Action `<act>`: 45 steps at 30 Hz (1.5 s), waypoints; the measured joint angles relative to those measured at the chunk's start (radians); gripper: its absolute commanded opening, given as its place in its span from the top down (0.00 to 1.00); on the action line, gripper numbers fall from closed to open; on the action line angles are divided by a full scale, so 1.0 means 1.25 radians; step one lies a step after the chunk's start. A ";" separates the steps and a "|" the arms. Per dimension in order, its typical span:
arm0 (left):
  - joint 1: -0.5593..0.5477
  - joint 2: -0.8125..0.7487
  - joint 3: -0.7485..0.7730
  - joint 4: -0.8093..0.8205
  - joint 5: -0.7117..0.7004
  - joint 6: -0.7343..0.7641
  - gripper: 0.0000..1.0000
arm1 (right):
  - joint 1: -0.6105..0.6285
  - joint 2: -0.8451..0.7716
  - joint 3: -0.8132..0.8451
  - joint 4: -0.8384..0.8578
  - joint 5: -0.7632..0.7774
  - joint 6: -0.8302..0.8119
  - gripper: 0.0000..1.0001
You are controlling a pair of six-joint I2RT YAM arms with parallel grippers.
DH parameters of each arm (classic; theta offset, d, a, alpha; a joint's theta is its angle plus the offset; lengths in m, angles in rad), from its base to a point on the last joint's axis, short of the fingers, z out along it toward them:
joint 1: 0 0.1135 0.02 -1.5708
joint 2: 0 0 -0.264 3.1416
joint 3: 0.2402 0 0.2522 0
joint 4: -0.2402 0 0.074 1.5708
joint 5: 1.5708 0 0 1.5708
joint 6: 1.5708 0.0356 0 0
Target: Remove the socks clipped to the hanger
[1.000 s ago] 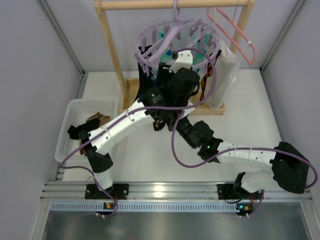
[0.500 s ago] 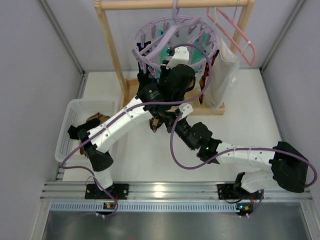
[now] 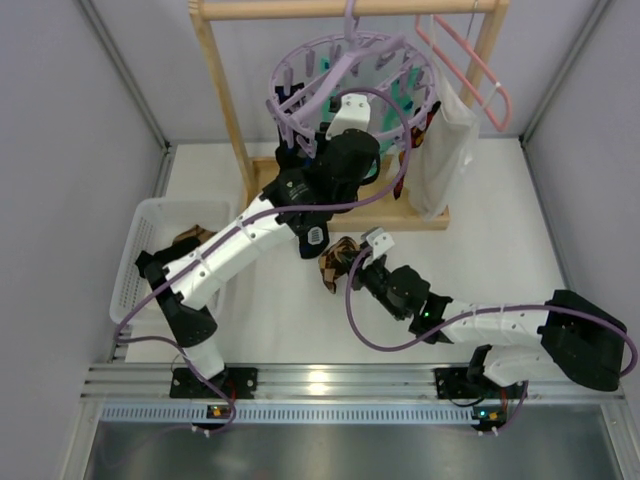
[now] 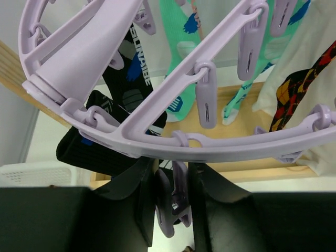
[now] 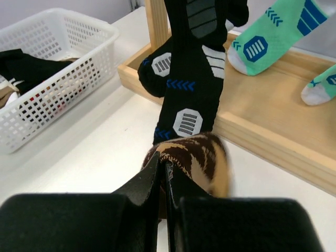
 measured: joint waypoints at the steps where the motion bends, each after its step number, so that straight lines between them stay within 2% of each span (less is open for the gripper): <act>1: 0.000 -0.009 -0.006 0.000 0.009 -0.002 0.63 | 0.000 -0.003 -0.006 -0.001 0.000 0.004 1.00; 3: 0.001 -0.038 -0.024 0.001 0.031 -0.012 0.49 | 0.000 -0.007 -0.008 -0.005 0.000 0.008 1.00; 5: 0.002 -0.065 -0.041 0.001 0.042 -0.017 0.41 | 0.000 -0.009 -0.007 -0.005 0.000 0.011 1.00; 6: 0.002 -0.076 -0.048 0.001 0.043 -0.020 0.26 | 0.000 -0.009 -0.007 -0.006 0.000 0.012 1.00; 10: 0.002 -0.145 -0.101 0.000 0.048 -0.028 0.02 | 0.000 -0.009 0.006 -0.020 -0.013 0.017 1.00; 16: 0.002 -0.320 -0.245 -0.001 0.061 -0.045 0.02 | 0.000 0.000 0.088 -0.037 -0.075 0.024 1.00; 19: 0.002 -0.447 -0.336 0.001 0.058 -0.061 0.02 | 0.000 0.016 0.144 -0.066 -0.122 0.026 1.00; 26: 0.002 -0.672 -0.475 0.001 -0.011 -0.094 0.02 | 0.005 0.121 0.326 -0.128 -0.255 0.027 1.00; 29: 0.002 -0.757 -0.525 -0.001 -0.034 -0.108 0.02 | 0.016 0.208 0.447 -0.179 -0.315 0.023 1.00; 35: 0.002 -0.891 -0.551 -0.003 -0.073 -0.118 0.02 | 0.065 0.444 0.796 -0.314 -0.392 -0.010 1.00; 38: 0.004 -0.915 -0.550 -0.002 -0.107 -0.113 0.02 | 0.076 0.580 0.987 -0.381 -0.414 -0.026 1.00; 39: 0.004 -0.916 -0.550 -0.002 -0.120 -0.110 0.02 | 0.078 0.625 1.048 -0.406 -0.420 -0.030 0.83; 42: 0.004 -0.916 -0.550 -0.002 -0.153 -0.095 0.02 | 0.078 0.749 1.204 -0.488 -0.423 -0.044 0.18; 45: 0.004 -0.921 -0.554 -0.002 -0.181 -0.084 0.02 | 0.076 0.816 1.267 -0.545 -0.432 -0.061 0.14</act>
